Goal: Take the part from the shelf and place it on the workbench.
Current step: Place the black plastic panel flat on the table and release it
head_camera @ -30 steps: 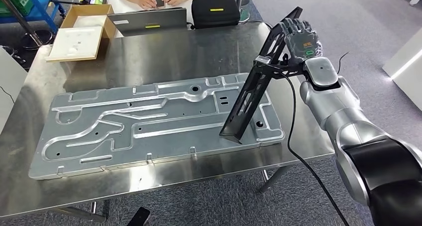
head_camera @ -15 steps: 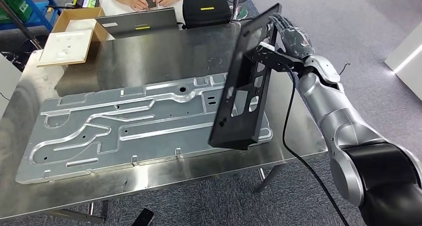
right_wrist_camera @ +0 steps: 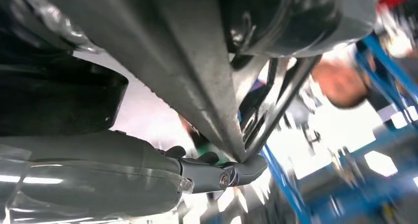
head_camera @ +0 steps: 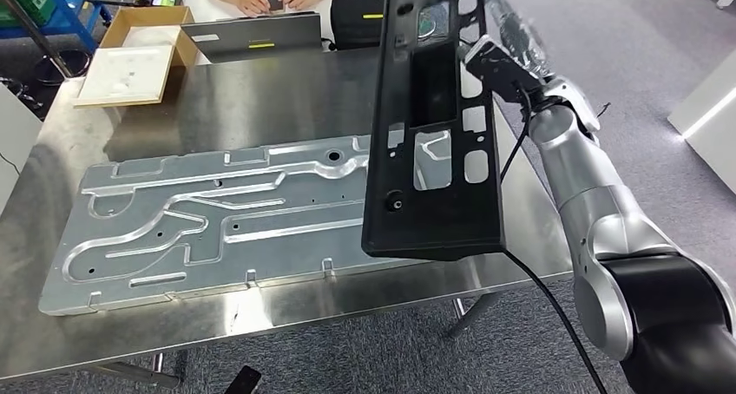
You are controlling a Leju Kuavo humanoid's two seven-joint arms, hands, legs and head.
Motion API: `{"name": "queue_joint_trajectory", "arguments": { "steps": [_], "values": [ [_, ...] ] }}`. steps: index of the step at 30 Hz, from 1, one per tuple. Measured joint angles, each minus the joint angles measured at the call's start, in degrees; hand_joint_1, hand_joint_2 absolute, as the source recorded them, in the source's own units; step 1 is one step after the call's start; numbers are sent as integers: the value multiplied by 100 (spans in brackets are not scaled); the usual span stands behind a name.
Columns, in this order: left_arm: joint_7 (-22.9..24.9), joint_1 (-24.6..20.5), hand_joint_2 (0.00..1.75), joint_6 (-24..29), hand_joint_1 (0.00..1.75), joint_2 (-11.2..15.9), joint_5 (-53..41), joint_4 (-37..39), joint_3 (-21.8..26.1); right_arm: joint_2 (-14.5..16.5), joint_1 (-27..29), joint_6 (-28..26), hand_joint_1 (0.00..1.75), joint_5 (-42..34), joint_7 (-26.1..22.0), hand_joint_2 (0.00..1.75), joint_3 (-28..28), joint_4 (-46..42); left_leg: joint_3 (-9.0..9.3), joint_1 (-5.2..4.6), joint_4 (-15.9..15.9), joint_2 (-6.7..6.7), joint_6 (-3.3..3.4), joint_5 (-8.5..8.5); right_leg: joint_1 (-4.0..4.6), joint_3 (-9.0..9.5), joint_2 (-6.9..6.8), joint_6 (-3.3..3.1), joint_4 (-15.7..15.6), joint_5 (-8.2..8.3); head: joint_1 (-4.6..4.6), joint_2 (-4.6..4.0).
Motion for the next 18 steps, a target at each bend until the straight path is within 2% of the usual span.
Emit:
{"name": "queue_joint_trajectory", "arguments": {
  "steps": [1,3,4,5,7,8,9,11,12,13,14,15,17,18],
  "values": [
    [5,6,0,0,0,-9,-9,0,0,-9,-9,-148,0,0,45,0,-3,-195,-1,7,34,-8,-22,-27,-16,173,-4,5,-384,209,0,0],
    [17,3,0,1,0,-26,-23,0,0,-23,-79,-293,0,24,232,0,2,-565,-22,-4,102,-19,-82,-80,-6,465,-1,-9,-1010,437,-2,0],
    [22,1,0,1,0,-33,-26,0,0,-27,-128,-284,0,47,372,0,11,-733,-33,-13,121,-21,-112,-96,6,527,6,-29,-1155,459,-3,-1],
    [26,1,0,1,0,-38,-22,0,0,-32,-190,-226,0,77,536,0,26,-856,-41,-22,124,-20,-143,-98,26,529,17,-57,-1172,441,-4,-1],
    [26,7,0,2,0,-45,-4,0,0,-39,-345,-135,0,247,950,0,72,-997,-45,-16,127,-16,-201,-120,12,522,31,-130,-1194,463,-5,0],
    [22,9,0,4,0,-47,4,0,0,-44,-454,-171,0,479,1241,0,125,-1011,-71,-11,193,-14,-232,-183,-1,528,32,-170,-1214,476,-7,1],
    [20,7,0,9,0,-49,10,0,0,-53,-594,-286,0,901,1615,0,238,-968,-149,-4,374,-13,-261,-309,-17,533,30,-206,-1234,489,-8,1],
    [17,1,0,18,0,-50,16,0,0,-83,-926,-456,0,1899,2331,0,567,-718,-450,11,1052,-12,-306,-666,-14,534,27,-250,-1249,499,-10,-1],
    [17,1,0,21,0,-51,25,0,0,-98,-1097,-407,0,2251,2543,0,739,-507,-625,16,1433,-11,-320,-814,-6,533,26,-258,-1249,499,-10,-1],
    [15,4,0,19,0,-52,39,0,0,-109,-1232,-253,0,2362,2602,0,860,-283,-738,19,1675,-10,-325,-869,2,536,25,-260,-1248,498,-10,0],
    [13,7,0,14,0,-52,55,0,0,-113,-1332,-78,0,2315,2574,0,936,-77,-764,20,1725,-10,-323,-825,9,542,24,-260,-1245,498,-9,0],
    [7,9,0,9,0,-52,69,0,0,-114,-1410,87,0,2141,2502,0,978,114,-675,19,1533,-10,-310,-670,15,550,25,-258,-1241,496,-9,1],
    [-4,11,0,1,0,-52,85,0,0,-113,-1544,239,0,1774,2360,0,980,380,-319,11,787,-13,-262,-288,27,554,28,-240,-1226,487,-9,0],
    [-8,14,0,2,0,-52,86,0,0,-116,-1627,214,0,1628,2315,0,961,474,-163,1,443,-16,-236,-166,35,543,31,-220,-1215,484,-9,0]
  ]
}}
